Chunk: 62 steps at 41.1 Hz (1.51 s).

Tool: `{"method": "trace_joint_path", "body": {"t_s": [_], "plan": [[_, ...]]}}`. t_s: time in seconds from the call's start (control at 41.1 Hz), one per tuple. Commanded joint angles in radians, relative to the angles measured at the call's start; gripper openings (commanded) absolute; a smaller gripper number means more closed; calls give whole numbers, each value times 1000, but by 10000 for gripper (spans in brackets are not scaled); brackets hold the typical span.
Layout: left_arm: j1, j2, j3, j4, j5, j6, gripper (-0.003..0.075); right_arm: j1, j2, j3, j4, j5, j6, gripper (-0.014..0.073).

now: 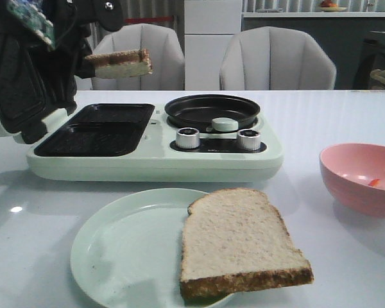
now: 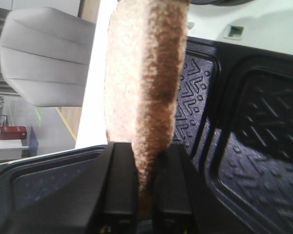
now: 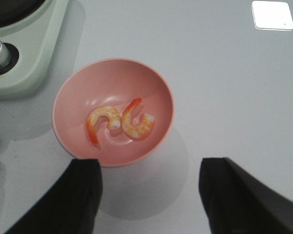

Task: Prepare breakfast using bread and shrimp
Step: 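Lower the bread slice onto the sandwich maker plate, open left gripper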

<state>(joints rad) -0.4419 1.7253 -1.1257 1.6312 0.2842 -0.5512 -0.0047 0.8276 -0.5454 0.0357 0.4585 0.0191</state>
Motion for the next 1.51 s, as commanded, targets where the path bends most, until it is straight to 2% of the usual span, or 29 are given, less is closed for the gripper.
{"method": "trace_joint_path", "body": {"t_s": [0.0, 0.219, 0.39, 0.658, 0.731, 0.901, 0.974, 1.291, 1.437, 1.485], "plan": [[35, 25, -97, 19, -13, 4, 99, -4, -1, -28, -13, -68, -3, 538], [99, 154, -218, 19, -104, 28, 99, -4, -1, -28, -13, -68, -3, 538], [137, 229, -291, 19, -114, 51, 99, -4, -1, -28, -13, -68, -3, 538], [152, 253, -297, 19, -129, 51, 107, -4, -1, -28, -13, -68, -3, 538], [154, 253, -297, 19, -147, 41, 155, -4, -1, -28, -13, -68, -3, 538], [157, 253, -297, 19, -170, 41, 391, -4, -1, -28, -13, -68, -3, 538], [157, 249, -297, 19, -170, 41, 435, -4, -1, -28, -13, -68, -3, 538], [157, 109, -185, 19, -216, 30, 436, -4, -1, -28, -13, -68, -3, 538], [152, -12, -71, 19, -235, -94, 436, -4, -1, -28, -13, -68, -3, 538], [142, -43, -35, 19, -209, -96, 436, -4, -1, -28, -13, -68, -3, 538]]}}
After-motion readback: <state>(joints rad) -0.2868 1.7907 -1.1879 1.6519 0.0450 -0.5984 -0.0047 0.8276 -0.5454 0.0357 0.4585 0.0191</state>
